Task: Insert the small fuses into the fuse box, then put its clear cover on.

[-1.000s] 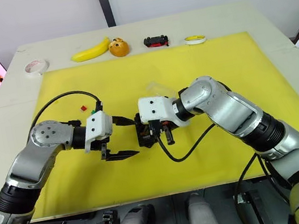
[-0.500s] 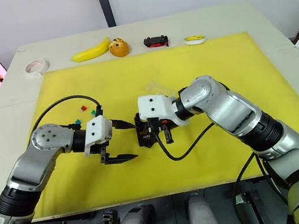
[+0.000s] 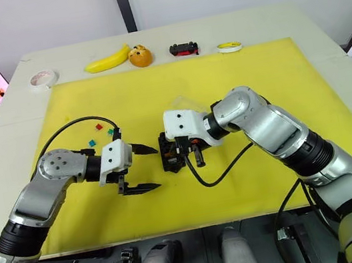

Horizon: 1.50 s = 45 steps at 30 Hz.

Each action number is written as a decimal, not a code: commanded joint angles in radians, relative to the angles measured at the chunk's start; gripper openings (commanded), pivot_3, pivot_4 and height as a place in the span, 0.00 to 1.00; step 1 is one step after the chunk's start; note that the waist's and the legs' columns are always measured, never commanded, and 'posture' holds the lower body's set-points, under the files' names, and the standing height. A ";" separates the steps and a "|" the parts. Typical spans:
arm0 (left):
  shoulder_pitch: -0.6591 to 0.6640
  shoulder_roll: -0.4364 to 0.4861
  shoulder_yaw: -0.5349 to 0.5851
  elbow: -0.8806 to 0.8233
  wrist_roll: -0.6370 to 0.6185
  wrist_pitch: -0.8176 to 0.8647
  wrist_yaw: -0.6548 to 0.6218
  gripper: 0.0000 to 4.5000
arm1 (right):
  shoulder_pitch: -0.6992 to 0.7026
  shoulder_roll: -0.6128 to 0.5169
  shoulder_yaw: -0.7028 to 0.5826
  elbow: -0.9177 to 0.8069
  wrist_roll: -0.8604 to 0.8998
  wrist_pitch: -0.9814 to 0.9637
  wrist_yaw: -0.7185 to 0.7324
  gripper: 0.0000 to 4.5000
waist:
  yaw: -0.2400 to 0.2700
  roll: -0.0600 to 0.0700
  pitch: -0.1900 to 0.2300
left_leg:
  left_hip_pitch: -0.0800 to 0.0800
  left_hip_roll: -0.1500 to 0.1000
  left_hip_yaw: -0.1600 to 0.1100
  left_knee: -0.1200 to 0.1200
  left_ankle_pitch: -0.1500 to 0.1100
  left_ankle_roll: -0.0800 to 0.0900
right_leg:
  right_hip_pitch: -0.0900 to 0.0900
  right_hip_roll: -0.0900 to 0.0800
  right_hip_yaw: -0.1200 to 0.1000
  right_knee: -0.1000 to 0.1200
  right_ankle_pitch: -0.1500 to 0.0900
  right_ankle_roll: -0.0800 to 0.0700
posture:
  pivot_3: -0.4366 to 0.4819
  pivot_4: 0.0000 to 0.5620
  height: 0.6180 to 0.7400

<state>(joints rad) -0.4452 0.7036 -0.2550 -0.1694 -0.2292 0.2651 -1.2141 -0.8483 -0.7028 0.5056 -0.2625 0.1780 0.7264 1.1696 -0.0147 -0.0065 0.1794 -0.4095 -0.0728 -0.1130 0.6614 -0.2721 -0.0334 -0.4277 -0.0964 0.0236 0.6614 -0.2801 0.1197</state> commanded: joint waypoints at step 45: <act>-0.013 -0.025 0.000 0.017 0.002 -0.056 0.013 1.00 | -0.014 0.018 0.000 0.023 -0.056 -0.004 0.008 0.00 | 0.000 0.000 0.000 | 0.000 0.000 0.000 0.001 0.000 0.000 | 0.000 0.000 0.000 0.002 0.000 0.000 | 0.48 0.27 1.00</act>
<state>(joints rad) -0.4580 0.6778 -0.2572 -0.1207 -0.2264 0.2127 -1.1989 -0.8461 -0.6925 0.5075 -0.2307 0.1350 0.7338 1.1814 -0.0149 -0.0065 0.1794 -0.4095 -0.0730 -0.1129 0.6629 -0.2721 -0.0335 -0.4279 -0.0965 0.0236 0.6631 -0.2801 0.1197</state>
